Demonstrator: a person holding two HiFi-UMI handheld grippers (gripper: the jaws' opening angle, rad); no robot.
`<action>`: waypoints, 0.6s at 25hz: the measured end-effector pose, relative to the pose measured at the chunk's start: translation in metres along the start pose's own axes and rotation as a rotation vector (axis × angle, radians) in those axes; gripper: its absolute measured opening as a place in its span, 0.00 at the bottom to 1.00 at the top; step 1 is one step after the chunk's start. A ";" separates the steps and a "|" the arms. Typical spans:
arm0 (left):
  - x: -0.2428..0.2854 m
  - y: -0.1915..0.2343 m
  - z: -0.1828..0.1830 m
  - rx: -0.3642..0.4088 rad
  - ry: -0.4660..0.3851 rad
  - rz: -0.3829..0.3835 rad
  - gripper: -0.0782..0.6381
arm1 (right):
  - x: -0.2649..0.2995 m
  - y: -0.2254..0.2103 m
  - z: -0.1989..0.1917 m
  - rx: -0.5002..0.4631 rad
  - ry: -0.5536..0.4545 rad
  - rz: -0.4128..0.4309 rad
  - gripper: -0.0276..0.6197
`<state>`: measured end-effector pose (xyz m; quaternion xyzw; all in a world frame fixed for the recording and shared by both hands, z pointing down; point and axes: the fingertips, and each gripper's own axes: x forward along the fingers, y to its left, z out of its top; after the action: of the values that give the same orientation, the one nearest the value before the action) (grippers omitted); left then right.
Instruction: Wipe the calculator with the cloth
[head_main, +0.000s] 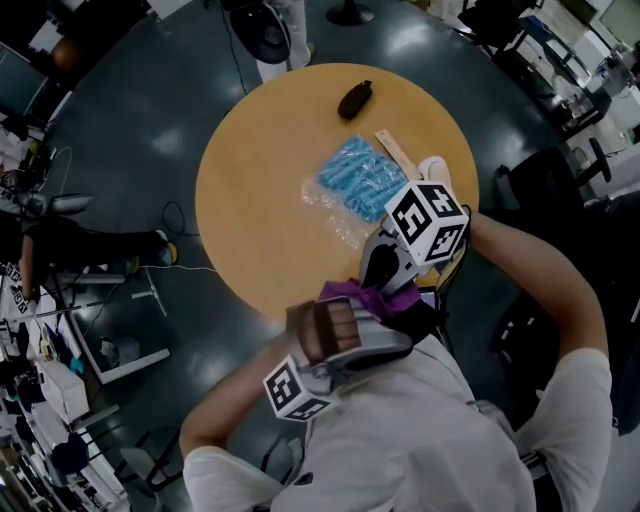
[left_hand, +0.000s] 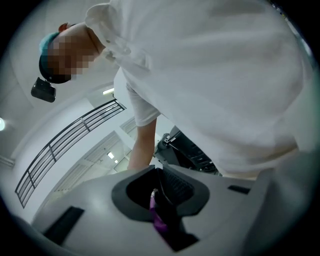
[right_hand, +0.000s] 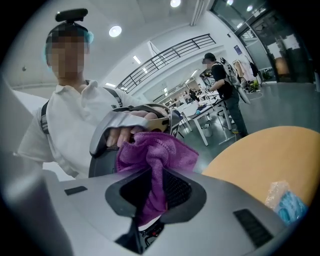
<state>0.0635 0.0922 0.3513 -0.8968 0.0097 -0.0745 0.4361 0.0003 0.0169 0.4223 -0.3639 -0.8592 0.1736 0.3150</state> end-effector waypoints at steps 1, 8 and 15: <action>0.001 0.000 0.000 0.000 -0.001 0.001 0.18 | 0.002 -0.001 -0.002 -0.001 0.010 0.003 0.15; 0.002 0.010 0.008 -0.030 -0.016 0.035 0.18 | 0.021 -0.002 -0.013 0.001 0.052 0.032 0.15; 0.000 0.017 0.013 -0.081 -0.025 0.061 0.18 | 0.033 -0.006 -0.022 0.015 0.067 0.064 0.15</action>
<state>0.0664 0.0918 0.3303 -0.9138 0.0344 -0.0494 0.4017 -0.0056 0.0384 0.4559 -0.3943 -0.8348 0.1778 0.3407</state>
